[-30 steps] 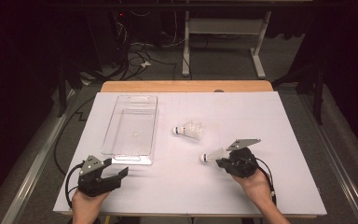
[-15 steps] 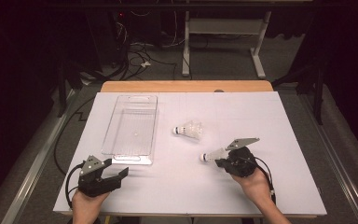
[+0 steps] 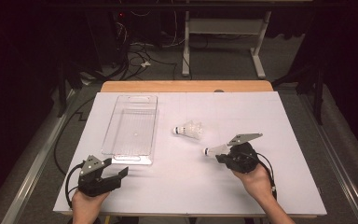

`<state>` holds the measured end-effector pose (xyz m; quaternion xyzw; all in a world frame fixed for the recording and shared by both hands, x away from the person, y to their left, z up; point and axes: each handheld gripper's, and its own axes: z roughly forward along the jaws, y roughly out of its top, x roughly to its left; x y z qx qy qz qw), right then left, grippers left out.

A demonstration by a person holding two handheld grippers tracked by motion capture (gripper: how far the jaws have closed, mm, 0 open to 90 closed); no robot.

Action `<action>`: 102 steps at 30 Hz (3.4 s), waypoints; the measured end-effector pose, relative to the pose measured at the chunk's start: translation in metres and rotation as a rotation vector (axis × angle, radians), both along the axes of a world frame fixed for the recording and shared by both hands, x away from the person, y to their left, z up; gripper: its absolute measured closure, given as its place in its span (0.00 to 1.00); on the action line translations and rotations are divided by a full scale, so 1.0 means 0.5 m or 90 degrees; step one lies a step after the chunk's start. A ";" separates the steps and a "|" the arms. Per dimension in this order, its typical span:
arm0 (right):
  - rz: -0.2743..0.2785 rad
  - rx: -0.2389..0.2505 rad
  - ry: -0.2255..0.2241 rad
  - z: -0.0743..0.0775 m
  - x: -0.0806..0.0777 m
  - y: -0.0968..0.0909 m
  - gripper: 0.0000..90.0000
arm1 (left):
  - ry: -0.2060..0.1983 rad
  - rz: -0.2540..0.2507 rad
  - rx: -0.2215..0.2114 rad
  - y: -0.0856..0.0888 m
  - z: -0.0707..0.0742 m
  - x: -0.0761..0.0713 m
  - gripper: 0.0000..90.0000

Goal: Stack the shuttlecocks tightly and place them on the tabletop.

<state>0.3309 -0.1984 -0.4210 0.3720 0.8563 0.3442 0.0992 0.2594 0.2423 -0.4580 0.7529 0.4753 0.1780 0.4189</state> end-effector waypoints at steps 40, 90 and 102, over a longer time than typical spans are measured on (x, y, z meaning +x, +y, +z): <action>-0.046 -0.008 -0.004 0.038 0.098 -0.007 1.00 | 0.002 -0.001 0.001 -0.001 -0.001 0.001 0.30; -0.041 0.006 0.024 0.002 0.161 0.055 1.00 | 0.004 -0.007 0.002 -0.001 -0.002 0.002 0.29; -0.041 0.015 0.024 -0.006 0.170 0.062 1.00 | 0.006 -0.007 0.003 -0.002 -0.002 0.003 0.29</action>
